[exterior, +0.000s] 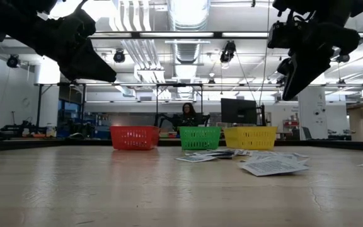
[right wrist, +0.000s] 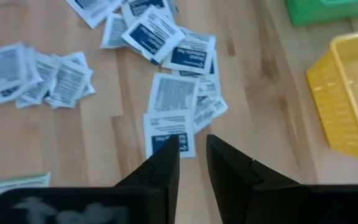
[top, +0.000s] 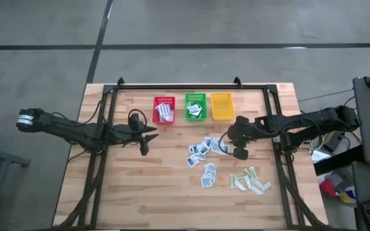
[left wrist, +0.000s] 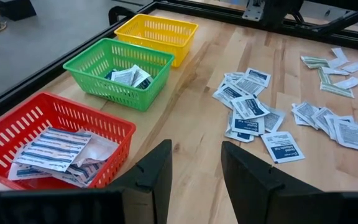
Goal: Pick & Place First Aid Supplies
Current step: Put the alcohol pad into the green basket
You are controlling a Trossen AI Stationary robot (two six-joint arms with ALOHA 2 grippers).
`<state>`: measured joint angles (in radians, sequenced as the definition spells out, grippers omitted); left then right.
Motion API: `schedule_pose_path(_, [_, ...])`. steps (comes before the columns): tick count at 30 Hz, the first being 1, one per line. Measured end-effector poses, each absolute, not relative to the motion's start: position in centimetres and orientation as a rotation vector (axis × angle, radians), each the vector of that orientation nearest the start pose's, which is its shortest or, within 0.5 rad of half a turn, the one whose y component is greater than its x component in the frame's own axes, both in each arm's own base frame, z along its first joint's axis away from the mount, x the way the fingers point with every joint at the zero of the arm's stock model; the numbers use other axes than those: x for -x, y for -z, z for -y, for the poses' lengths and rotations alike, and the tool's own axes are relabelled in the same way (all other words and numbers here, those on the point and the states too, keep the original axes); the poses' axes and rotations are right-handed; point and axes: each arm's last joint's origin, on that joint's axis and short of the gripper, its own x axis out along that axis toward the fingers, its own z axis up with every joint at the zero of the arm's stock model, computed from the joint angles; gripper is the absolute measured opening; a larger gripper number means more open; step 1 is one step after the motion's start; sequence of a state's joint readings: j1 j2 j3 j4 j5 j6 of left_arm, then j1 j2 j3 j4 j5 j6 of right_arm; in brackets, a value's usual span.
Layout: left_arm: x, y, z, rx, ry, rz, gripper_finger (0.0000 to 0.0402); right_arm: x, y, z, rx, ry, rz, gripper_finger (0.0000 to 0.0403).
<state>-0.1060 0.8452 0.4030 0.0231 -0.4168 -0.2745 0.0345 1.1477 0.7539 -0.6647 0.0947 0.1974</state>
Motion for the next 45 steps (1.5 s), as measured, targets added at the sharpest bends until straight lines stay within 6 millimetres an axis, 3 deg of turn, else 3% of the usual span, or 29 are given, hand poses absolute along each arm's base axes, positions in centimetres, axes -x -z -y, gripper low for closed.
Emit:
schedule_pose_path(18, [-17.8,-21.2,0.7,0.202,-0.367,-0.353,0.0133,-21.2,-21.5,-0.6,-0.125,0.144,-1.062,0.0250])
schedule_pose_path(34, [-17.8,-21.2,0.7,0.203,-0.368,-0.354,0.0133,-24.0,-15.3,-1.9,0.034,-0.079,-1.314,0.0252])
schedule_pose_path(45, [-17.8,-21.2,0.7,0.202,-0.368,-0.357,0.0133,-25.0,-12.4,-1.9,0.034,-0.040,-1.435,0.0244])
